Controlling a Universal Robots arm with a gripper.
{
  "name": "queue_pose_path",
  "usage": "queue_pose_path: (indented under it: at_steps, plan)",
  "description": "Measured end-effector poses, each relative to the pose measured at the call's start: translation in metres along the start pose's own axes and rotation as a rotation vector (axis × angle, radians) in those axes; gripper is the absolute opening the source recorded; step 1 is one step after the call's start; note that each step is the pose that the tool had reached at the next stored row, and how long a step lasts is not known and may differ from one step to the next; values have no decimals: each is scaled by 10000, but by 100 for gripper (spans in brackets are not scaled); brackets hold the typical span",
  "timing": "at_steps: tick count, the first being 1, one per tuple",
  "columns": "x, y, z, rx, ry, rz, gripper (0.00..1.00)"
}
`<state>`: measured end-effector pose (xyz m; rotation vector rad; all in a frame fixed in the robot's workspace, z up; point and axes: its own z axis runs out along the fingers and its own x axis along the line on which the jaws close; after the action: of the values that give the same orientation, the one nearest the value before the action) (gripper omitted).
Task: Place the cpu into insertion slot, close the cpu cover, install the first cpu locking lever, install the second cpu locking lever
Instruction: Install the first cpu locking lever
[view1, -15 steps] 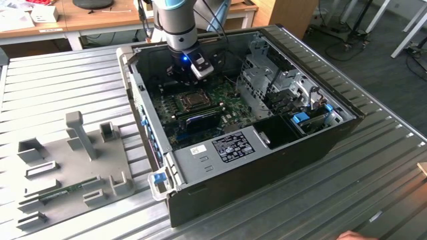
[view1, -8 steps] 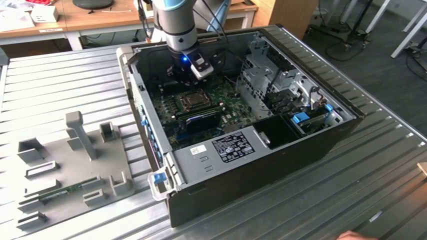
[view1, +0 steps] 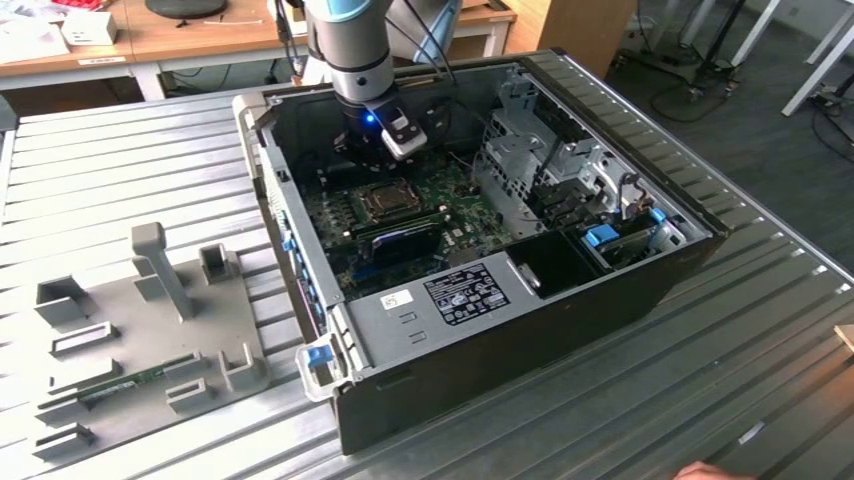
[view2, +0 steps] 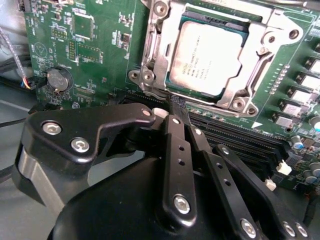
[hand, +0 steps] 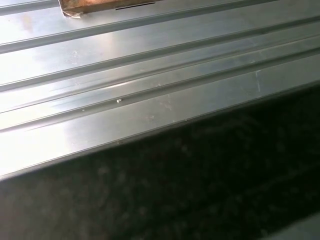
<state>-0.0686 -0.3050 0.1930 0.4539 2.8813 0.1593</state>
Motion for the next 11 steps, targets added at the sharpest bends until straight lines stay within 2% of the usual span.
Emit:
queue_pose_path:
  at_steps: [11]
  plan:
    - [-17, 5, 4, 0, 2, 0, 10]
